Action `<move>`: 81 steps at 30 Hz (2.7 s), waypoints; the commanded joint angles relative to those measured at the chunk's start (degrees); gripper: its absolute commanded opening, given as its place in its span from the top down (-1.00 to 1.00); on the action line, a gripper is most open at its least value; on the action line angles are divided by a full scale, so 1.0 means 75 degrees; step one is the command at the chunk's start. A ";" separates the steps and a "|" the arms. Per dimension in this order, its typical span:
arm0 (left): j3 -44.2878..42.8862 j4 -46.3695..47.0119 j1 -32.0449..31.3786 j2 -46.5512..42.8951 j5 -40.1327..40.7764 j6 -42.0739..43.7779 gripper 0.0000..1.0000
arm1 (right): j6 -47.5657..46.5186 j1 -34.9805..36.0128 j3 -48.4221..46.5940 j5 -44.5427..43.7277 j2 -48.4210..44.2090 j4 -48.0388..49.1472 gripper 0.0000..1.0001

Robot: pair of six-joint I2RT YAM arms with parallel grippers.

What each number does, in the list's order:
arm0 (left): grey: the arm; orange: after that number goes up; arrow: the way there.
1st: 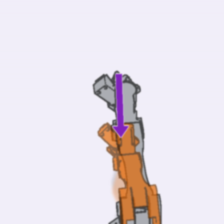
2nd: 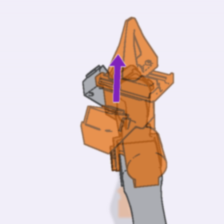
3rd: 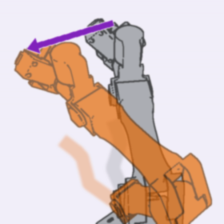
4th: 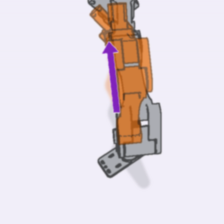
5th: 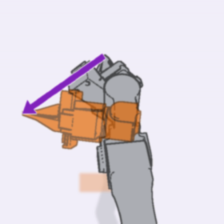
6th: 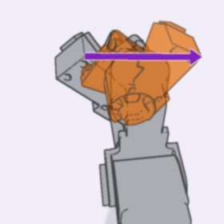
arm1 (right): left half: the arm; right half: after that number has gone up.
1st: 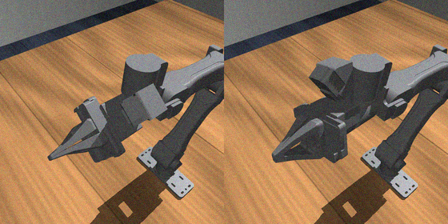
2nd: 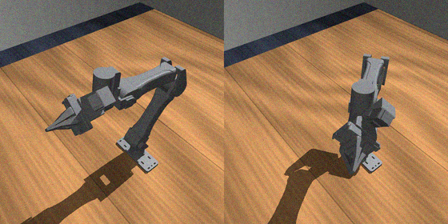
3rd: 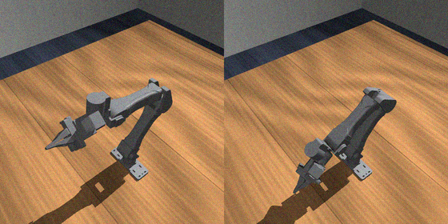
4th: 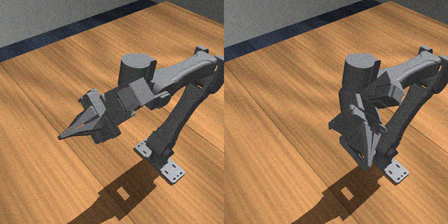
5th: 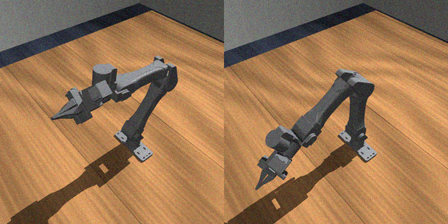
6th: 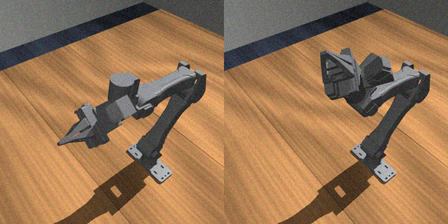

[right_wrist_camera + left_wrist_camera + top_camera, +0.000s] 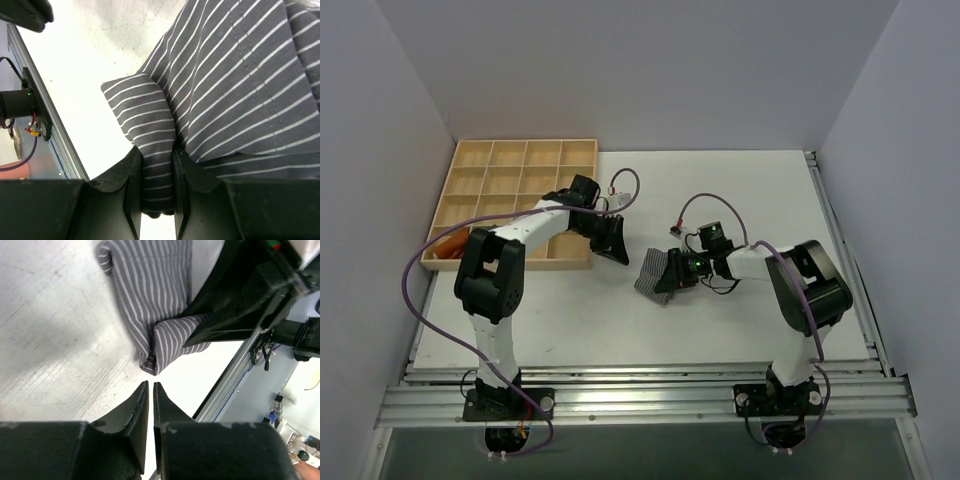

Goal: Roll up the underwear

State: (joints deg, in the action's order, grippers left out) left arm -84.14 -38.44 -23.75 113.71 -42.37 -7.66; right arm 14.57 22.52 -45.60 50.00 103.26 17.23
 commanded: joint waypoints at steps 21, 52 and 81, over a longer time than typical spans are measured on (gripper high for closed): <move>0.1058 0.2746 -0.0912 0.0787 -0.0551 -0.0736 0.89 | 0.0272 0.0114 0.0198 -0.0560 0.0423 -0.0270 0.71; 0.1293 0.2524 -0.1228 0.1690 0.0224 -0.0795 0.95 | -0.0043 0.0288 -0.0236 -0.4251 -0.2541 -0.2544 -0.07; 0.1363 0.1222 -0.1088 0.1479 -0.0245 0.0049 0.95 | -0.4708 0.3876 -0.1442 -0.7804 -0.1136 -0.3247 -0.30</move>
State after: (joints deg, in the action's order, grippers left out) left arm -76.60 -22.02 -31.33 121.86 -52.77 -11.75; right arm -16.05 51.13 -53.65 -7.14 94.04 -3.57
